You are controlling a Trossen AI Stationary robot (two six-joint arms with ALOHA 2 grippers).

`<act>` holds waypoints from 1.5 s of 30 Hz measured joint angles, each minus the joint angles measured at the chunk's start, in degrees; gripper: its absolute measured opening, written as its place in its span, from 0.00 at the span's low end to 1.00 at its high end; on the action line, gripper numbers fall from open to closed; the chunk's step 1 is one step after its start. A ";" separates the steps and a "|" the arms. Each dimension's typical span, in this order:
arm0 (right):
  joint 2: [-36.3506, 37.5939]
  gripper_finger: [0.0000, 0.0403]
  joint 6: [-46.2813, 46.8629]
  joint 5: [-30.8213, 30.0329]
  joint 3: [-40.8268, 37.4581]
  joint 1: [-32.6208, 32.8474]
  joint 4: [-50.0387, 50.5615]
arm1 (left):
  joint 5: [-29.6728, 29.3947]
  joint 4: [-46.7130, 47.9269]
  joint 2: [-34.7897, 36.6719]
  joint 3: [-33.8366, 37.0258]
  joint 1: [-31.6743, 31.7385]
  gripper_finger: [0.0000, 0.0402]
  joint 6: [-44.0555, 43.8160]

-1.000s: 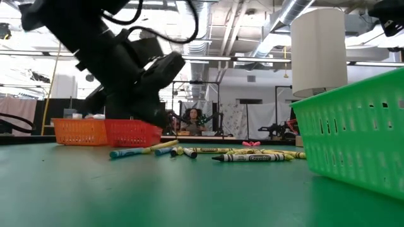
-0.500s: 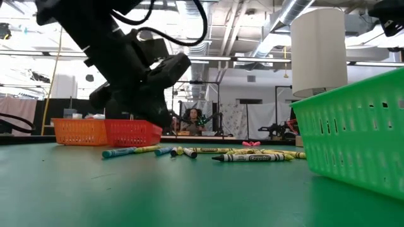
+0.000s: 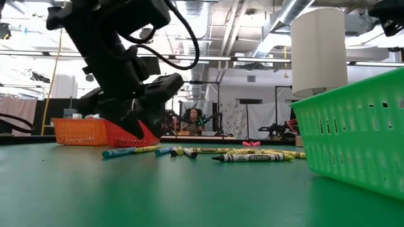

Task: Sort crayons
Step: Put the yellow crayon into the green bin

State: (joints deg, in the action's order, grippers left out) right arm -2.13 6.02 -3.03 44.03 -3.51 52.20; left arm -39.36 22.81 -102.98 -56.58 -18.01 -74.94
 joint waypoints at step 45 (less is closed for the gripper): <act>0.00 0.17 0.20 0.01 -0.04 0.00 0.00 | 5.46 -0.86 -4.46 -2.58 1.52 0.03 2.11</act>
State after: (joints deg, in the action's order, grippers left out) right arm -2.13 6.22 -3.01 43.99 -3.51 52.21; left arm -33.90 21.95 -107.44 -59.15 -16.48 -72.83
